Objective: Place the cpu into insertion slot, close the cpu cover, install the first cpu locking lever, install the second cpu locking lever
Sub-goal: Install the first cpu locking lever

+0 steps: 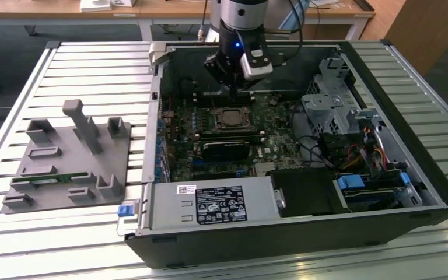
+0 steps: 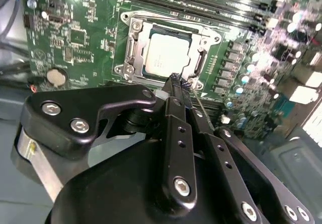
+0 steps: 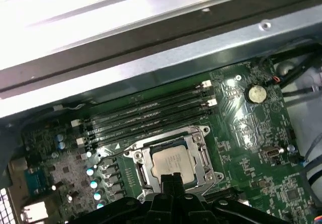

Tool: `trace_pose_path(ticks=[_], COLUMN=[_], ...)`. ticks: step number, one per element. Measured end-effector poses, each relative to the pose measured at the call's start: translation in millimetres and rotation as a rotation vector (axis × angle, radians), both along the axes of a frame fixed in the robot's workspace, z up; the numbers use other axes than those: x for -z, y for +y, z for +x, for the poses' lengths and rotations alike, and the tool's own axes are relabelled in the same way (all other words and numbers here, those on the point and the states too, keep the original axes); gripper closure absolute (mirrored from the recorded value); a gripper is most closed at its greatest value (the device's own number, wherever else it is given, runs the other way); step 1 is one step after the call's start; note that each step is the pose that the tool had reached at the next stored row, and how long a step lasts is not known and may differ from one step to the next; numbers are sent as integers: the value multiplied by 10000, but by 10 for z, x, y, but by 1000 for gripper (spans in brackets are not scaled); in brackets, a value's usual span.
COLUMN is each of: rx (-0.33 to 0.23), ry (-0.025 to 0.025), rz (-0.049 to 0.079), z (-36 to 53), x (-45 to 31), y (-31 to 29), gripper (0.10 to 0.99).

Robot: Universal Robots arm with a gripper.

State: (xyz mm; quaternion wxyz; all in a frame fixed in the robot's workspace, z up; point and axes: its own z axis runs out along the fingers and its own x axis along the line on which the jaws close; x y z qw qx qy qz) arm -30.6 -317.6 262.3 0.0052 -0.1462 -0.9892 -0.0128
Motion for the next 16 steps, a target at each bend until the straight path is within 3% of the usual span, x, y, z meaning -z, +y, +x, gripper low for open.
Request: trace_pose_path(ticks=[10, 16], rx=[-1774, -1903], ry=[-6, -88], rz=[2, 237], z=[0, -76], x=[6, 21], y=[0, 0], gripper=[980, 980])
